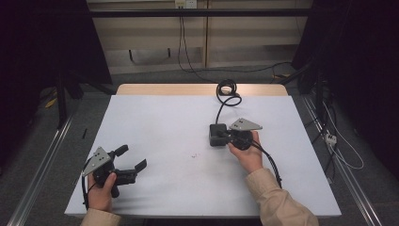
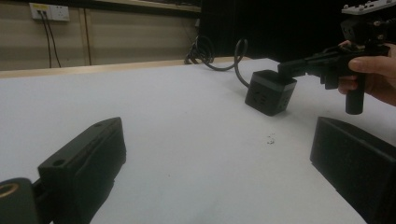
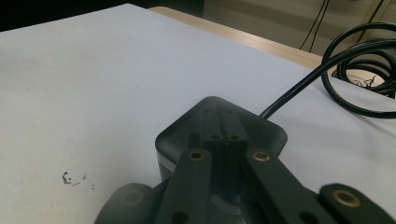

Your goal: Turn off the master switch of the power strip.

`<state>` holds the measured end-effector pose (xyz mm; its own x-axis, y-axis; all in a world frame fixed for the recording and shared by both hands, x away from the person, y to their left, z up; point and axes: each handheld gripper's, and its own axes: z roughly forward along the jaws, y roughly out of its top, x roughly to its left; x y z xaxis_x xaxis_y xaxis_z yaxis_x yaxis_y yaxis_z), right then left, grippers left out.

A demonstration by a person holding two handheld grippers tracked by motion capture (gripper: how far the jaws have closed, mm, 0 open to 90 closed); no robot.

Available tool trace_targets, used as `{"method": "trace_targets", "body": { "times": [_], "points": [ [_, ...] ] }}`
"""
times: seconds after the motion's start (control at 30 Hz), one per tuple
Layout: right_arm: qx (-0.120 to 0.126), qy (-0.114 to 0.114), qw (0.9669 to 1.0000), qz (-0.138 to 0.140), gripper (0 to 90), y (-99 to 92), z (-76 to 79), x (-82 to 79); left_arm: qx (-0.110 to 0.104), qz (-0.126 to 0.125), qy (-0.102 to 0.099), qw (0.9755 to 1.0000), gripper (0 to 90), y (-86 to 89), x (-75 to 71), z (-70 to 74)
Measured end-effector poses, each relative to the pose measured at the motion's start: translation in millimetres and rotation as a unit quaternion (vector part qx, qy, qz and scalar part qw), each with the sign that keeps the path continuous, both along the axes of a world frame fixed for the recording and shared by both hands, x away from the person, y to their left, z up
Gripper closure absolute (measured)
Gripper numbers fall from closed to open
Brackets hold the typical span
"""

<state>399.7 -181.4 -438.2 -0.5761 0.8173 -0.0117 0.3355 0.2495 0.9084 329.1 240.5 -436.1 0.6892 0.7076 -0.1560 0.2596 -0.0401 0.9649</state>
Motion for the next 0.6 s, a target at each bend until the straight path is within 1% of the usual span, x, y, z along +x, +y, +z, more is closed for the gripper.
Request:
{"method": "trace_targets", "body": {
  "times": [0.13, 0.4, 0.43, 0.47, 0.5, 0.57, 0.6],
  "points": [
    [-0.006, -0.004, 1.0000, 0.000, 90.0, 0.5, 0.1, -0.5, -0.001, 0.001, 0.000, 1.0000, 3.1, 0.4, 0.0, 0.1],
    [0.003, 0.001, 1.0000, 0.000, 90.0, -0.5, 0.2, 0.3, -0.002, 0.002, -0.001, 1.0000, 3.1, 1.1, -0.2, 0.4],
    [0.002, 0.000, 1.0000, -0.001, 90.0, -0.7, 0.3, 0.4, -0.002, 0.002, -0.001, 1.0000, 3.1, 1.2, -0.2, 0.5],
    [0.005, -0.010, 0.9999, -0.003, 90.0, -1.7, 1.5, 0.3, -0.002, 0.002, -0.001, 1.0000, 3.1, 1.2, -0.2, 0.5],
    [0.000, -0.005, 1.0000, -0.007, 90.0, -2.7, 2.9, 0.6, -0.002, 0.002, -0.002, 1.0000, 3.1, 1.4, -0.1, 0.5],
    [0.004, -0.001, 0.9999, -0.013, 90.0, -6.6, 2.4, 1.3, -0.002, 0.002, -0.001, 1.0000, 3.1, 1.5, -0.1, 0.4],
    [-0.003, 0.002, 0.9999, -0.013, 90.0, -8.3, 1.9, 1.7, -0.001, 0.002, -0.001, 1.0000, 3.1, 1.6, -0.1, 0.3]
  ]
}}
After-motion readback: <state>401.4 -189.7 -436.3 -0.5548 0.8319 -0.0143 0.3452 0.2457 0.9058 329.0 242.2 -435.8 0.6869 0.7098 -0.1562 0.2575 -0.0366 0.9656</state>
